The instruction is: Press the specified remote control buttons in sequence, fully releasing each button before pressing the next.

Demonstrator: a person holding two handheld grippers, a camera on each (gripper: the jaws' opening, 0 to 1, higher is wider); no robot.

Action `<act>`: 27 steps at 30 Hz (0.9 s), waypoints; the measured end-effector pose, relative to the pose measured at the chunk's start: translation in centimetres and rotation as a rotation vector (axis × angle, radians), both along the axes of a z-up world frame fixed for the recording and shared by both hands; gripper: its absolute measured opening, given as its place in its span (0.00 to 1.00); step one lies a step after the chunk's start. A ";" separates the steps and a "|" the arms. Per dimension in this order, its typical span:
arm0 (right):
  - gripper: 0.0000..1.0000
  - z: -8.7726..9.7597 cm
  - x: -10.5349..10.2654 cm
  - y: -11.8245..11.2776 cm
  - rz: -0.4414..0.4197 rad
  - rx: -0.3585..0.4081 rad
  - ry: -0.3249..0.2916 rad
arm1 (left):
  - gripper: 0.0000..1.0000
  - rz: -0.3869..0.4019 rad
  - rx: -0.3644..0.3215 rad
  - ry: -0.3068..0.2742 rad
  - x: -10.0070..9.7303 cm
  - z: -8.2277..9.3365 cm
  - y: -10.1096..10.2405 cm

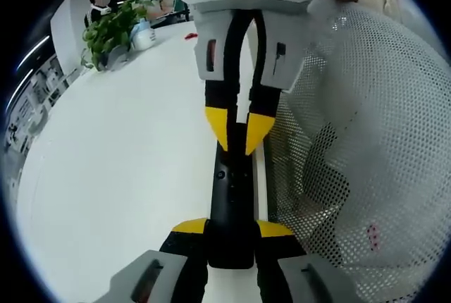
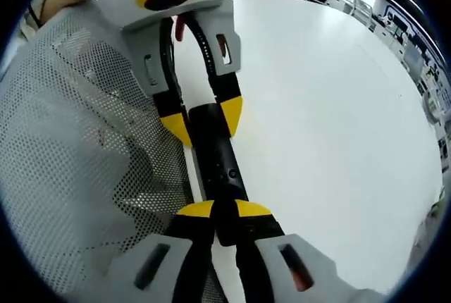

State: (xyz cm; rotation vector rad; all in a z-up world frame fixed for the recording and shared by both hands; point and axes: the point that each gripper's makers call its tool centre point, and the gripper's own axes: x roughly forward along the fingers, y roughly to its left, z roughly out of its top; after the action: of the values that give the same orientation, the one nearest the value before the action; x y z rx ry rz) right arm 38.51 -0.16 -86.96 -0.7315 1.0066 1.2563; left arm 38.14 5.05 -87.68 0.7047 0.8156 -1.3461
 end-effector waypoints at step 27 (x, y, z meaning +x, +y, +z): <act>0.07 0.0 0.2 -0.6 0.005 -0.038 -0.048 | 0.25 0.010 0.003 0.001 0.0 0.0 0.0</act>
State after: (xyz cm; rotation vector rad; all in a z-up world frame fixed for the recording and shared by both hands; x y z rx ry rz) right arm 38.66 -0.74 -86.97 -0.7905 0.9918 1.2210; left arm 38.14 5.03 -87.69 0.7015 0.8209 -1.3367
